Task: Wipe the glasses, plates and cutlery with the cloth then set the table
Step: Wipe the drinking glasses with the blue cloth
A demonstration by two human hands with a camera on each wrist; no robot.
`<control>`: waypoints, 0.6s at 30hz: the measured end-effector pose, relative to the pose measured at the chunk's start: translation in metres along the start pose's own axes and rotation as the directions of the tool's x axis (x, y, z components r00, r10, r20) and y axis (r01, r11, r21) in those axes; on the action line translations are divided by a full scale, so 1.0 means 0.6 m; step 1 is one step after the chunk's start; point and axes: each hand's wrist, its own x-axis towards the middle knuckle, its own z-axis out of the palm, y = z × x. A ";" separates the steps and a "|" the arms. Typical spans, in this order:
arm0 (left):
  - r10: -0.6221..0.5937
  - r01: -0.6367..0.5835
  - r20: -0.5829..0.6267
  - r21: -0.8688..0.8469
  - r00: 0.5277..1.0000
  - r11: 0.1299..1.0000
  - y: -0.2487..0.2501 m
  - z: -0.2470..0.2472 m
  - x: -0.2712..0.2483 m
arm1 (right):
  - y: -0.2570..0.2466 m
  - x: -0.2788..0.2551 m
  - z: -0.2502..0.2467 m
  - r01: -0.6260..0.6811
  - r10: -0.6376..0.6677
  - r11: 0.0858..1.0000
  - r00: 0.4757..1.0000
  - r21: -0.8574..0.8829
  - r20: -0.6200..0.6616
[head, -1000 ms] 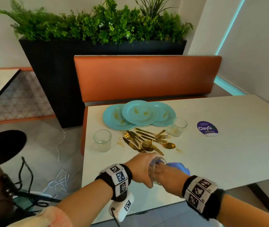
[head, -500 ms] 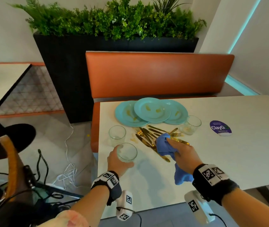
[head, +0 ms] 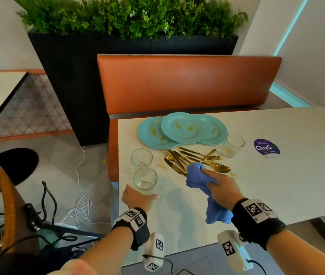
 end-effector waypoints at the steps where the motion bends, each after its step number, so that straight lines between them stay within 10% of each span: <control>1: -0.066 0.065 0.004 0.096 0.998 0.993 0.002 -0.001 -0.015 | 0.002 -0.001 -0.004 -0.013 0.013 1.000 1.000 -0.010 0.004; 8: -0.105 -0.074 0.474 0.343 0.874 0.936 0.077 0.055 -0.109 | 0.032 0.006 -0.048 -0.083 0.085 0.996 0.995 0.030 -0.059; 18: 0.242 -0.337 0.300 0.323 0.923 0.885 0.325 0.186 -0.075 | 0.120 0.093 -0.142 -0.127 0.132 0.991 0.986 0.053 -0.104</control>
